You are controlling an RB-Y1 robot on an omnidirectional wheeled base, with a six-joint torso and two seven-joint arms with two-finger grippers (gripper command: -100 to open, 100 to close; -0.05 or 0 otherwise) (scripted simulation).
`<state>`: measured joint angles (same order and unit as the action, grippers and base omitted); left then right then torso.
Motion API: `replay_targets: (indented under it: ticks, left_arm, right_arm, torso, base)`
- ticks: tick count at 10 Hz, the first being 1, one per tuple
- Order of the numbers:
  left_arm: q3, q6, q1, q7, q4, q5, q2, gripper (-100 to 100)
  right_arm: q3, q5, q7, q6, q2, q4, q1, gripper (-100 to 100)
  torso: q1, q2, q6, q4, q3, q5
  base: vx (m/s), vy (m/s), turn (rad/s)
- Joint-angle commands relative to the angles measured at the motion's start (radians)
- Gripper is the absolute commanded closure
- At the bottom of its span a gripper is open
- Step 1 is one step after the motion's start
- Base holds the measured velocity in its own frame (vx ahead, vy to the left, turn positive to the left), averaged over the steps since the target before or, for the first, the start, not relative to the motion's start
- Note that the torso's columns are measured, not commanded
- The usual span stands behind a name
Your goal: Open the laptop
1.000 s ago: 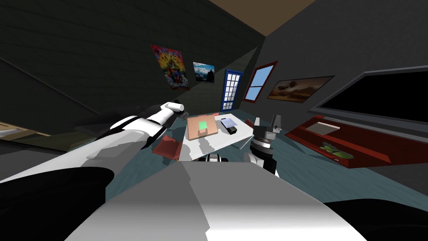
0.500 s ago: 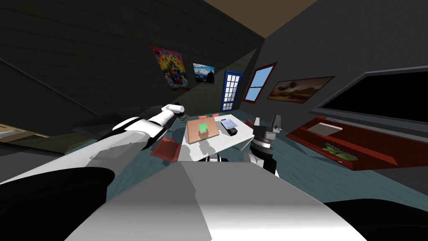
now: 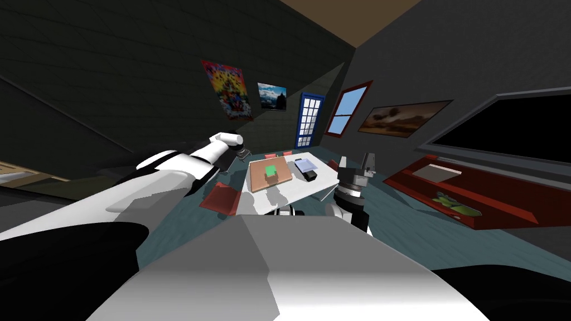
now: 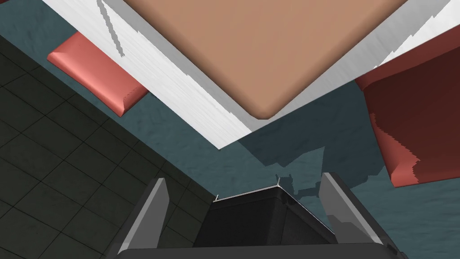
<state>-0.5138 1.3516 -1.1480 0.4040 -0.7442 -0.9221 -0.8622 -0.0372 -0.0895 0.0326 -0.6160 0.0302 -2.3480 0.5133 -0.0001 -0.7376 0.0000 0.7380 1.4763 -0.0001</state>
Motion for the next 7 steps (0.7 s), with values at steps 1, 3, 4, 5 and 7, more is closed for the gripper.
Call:
replay_targets:
  ticks: [1,3,4,5,7]
  left_arm:
    - [-0.004,0.018,-0.009,-0.002,-0.014,-0.01,-0.014,-100]
    - [-0.004,0.021,-0.009,-0.003,-0.015,-0.011,-0.015,0]
    - [-0.004,0.021,-0.009,-0.003,-0.015,-0.011,-0.015,0]
    - [-0.004,0.021,-0.009,-0.003,-0.015,-0.011,-0.015,0]
    - [-0.004,0.021,-0.009,-0.003,-0.015,-0.011,-0.015,0]
  right_arm:
    - [0.0,0.0,0.0,0.0,0.0,0.0,0.0,0]
    - [0.0,0.0,0.0,0.0,0.0,0.0,0.0,0]
    - [0.0,0.0,0.0,0.0,0.0,0.0,0.0,0]
    - [0.0,0.0,0.0,0.0,0.0,0.0,0.0,0]
    - [0.0,0.0,0.0,0.0,0.0,0.0,0.0,0]
  torso:
    - [-0.001,0.0,0.0,0.0,0.0,0.001]
    - [0.0,0.0,0.0,0.0,0.0,0.0]
    - [0.0,0.0,0.0,0.0,0.0,0.0]
    - [0.0,0.0,0.0,0.0,0.0,0.0]
    - [0.0,0.0,0.0,0.0,0.0,0.0]
  base:
    - [0.0,0.0,0.0]
    - [0.0,0.0,0.0]
    - [0.0,0.0,0.0]
    - [0.0,0.0,0.0]
    - [0.0,0.0,0.0]
